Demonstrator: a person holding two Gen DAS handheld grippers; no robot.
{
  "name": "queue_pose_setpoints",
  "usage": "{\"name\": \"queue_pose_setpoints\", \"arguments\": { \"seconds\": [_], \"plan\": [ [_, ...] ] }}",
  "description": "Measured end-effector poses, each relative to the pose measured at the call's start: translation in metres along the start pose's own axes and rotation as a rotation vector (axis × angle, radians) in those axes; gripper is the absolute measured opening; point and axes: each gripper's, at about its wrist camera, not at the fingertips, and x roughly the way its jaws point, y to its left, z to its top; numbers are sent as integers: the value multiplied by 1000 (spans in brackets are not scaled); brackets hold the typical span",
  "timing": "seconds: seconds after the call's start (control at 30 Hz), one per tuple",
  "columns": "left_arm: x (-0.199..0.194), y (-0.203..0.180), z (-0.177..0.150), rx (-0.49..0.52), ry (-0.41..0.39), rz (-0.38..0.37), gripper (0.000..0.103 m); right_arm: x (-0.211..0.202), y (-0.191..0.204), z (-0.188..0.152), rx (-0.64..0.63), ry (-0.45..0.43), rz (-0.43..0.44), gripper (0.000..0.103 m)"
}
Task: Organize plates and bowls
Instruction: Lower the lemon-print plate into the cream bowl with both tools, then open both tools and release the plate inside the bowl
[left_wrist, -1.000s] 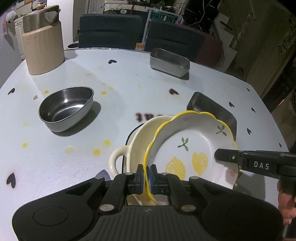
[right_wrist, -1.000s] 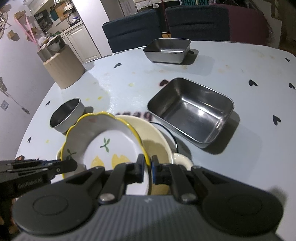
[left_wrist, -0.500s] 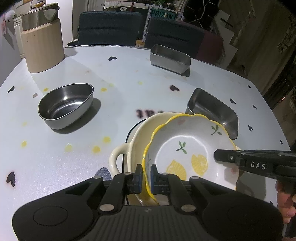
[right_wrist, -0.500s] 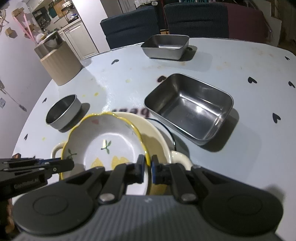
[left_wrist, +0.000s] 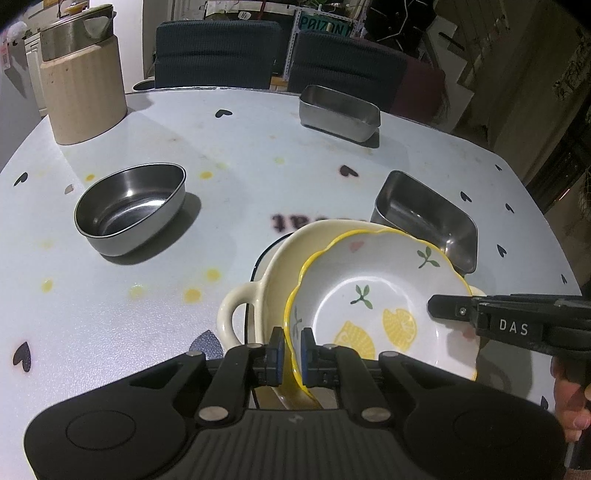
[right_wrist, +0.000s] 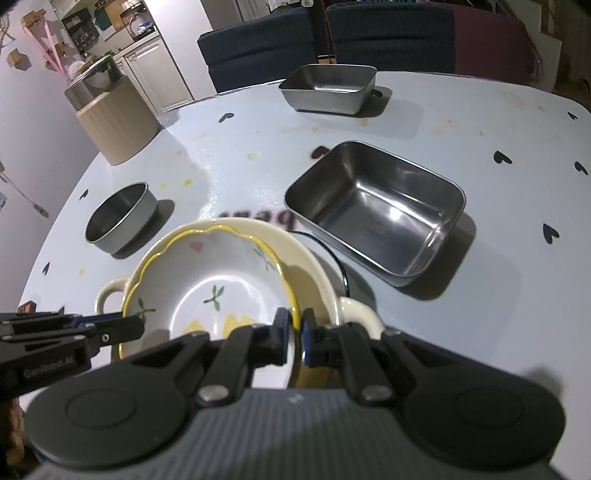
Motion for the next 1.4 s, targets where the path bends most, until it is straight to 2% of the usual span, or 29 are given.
{"name": "queue_pose_setpoints", "arguments": {
  "seconds": [0.23, 0.33, 0.53, 0.97, 1.13, 1.4],
  "plan": [
    [1, 0, 0, 1, 5, -1, 10, 3, 2, 0, 1, 2, -9, 11],
    [1, 0, 0, 2, 3, -3, 12, 6, 3, 0, 12, 13, -3, 19],
    [1, 1, 1, -2, 0, -9, 15, 12, 4, -1, 15, 44, 2, 24],
    [-1, 1, 1, -2, 6, -19, 15, 9, 7, 0, -29, 65, -4, 27],
    [-4, 2, 0, -8, 6, -12, 15, -2, 9, -2, -70, 36, 5, 32],
    [-12, -2, -1, -7, 2, -2, 18, -18, 4, -8, -99, 3, 38, 33]
  ]
}}
